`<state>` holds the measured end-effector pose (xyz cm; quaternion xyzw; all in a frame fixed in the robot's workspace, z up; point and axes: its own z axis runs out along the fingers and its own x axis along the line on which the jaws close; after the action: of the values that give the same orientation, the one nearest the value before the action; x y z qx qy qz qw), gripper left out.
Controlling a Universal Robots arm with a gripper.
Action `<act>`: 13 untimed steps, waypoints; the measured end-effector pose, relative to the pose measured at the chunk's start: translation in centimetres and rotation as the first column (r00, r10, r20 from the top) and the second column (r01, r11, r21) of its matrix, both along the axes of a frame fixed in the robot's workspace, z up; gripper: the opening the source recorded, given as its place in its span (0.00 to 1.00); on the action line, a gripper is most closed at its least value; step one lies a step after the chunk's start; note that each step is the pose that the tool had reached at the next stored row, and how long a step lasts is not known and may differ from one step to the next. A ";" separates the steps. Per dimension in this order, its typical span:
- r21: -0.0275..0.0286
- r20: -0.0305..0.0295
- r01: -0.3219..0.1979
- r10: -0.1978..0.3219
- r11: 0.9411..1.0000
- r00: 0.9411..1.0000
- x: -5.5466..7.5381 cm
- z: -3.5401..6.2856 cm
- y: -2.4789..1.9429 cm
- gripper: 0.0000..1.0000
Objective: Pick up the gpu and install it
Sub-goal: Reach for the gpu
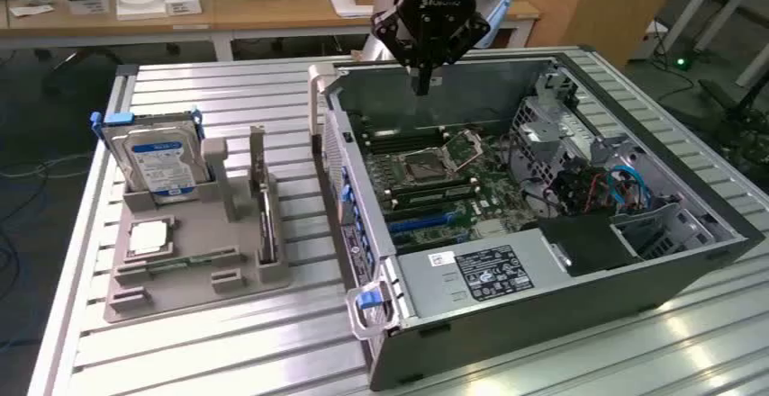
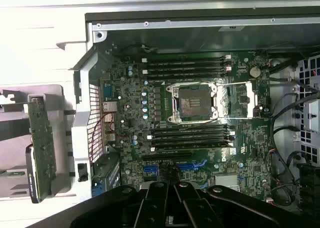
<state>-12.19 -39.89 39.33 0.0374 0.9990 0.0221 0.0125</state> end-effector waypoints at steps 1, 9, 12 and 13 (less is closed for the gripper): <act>0.000 0.000 0.000 0.000 1.000 1.000 0.0 0.00 0.00 0.10; 0.000 0.000 0.000 0.000 1.000 1.000 -0.2 0.00 0.00 0.10; 0.000 0.000 0.000 0.000 1.000 1.000 -0.3 0.00 0.00 0.10; 0.000 0.000 0.000 0.000 1.000 1.000 -0.3 0.00 0.00 0.10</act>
<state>-12.53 -39.89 39.33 0.0375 0.9990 0.0221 0.0125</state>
